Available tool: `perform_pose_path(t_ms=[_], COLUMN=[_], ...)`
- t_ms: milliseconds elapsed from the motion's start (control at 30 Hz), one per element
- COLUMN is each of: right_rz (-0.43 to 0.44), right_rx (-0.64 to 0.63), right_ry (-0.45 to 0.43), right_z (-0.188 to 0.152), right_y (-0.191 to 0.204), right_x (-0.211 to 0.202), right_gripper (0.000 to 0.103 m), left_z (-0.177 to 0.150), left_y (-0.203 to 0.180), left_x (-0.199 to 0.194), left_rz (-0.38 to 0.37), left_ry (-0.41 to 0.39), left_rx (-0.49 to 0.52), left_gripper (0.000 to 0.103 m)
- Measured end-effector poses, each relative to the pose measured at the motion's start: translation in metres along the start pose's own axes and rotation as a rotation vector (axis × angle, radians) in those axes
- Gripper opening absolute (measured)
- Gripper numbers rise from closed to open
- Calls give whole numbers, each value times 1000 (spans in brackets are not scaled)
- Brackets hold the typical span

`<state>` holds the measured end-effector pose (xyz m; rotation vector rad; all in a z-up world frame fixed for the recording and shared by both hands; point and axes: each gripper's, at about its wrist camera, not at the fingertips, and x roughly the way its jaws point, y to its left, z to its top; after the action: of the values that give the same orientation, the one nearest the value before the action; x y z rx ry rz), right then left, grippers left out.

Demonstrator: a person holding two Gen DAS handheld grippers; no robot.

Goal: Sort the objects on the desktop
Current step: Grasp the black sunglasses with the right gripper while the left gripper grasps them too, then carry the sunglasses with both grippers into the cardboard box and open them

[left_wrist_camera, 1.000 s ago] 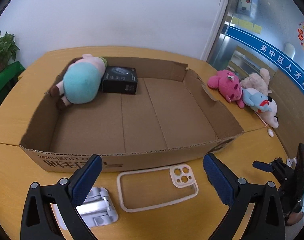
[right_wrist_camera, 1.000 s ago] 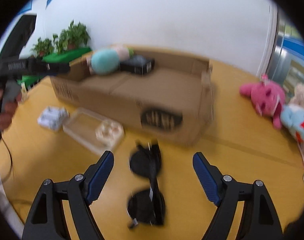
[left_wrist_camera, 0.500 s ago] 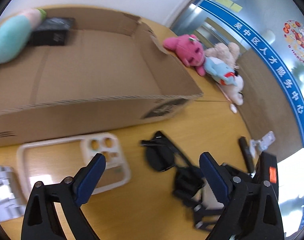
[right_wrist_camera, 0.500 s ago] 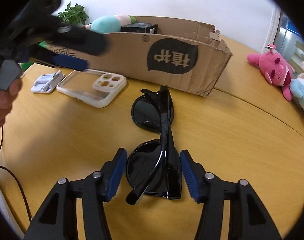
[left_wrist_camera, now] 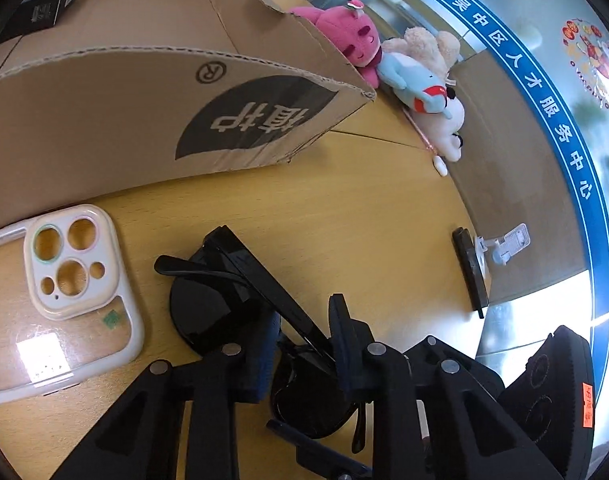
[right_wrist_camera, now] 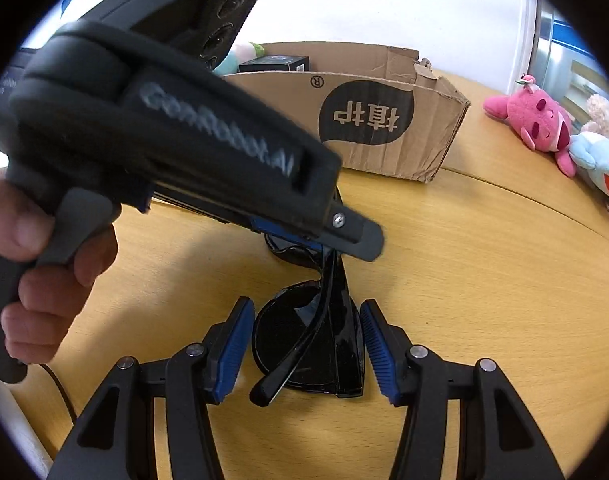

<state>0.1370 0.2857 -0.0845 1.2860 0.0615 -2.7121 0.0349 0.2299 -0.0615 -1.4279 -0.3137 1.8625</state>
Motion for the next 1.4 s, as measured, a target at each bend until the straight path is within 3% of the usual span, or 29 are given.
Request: perform_pose_path(t_ms=[167,333,533,733,867,1000,1200,1400], right_rz=[-23,-61,-102,-82,-16,18,44,77], right_rx=[2,-20,-48,-31,19,57,123,223], right_ry=[-90,-247,-441,-464,-412,-321,-142,15], right_z=[13,59,162,255,304,330,330,311], right_y=[8,14,14,3,-17,-36,-56,-75], right_x=[-22,-61,-95,-81,-40,23,125,195], right_gripper=[54,54,54,54,54,54,54,53], left_z=[6,44,125,217,275,318,354,358], left_y=[-20,-56,-90,-77,-37,17,111,165], left_x=[-32,-97,-183,-221,-214,-186,-111,-50], left_rz=[8,24,52,82,98,89,57,60], left_ry=[-76,-200,-349,-387,-337,-261,-113,-6], left_rx=[71,203,367,382,338,269,112,16], left_gripper=[21,21,21,21,21,20,15,13])
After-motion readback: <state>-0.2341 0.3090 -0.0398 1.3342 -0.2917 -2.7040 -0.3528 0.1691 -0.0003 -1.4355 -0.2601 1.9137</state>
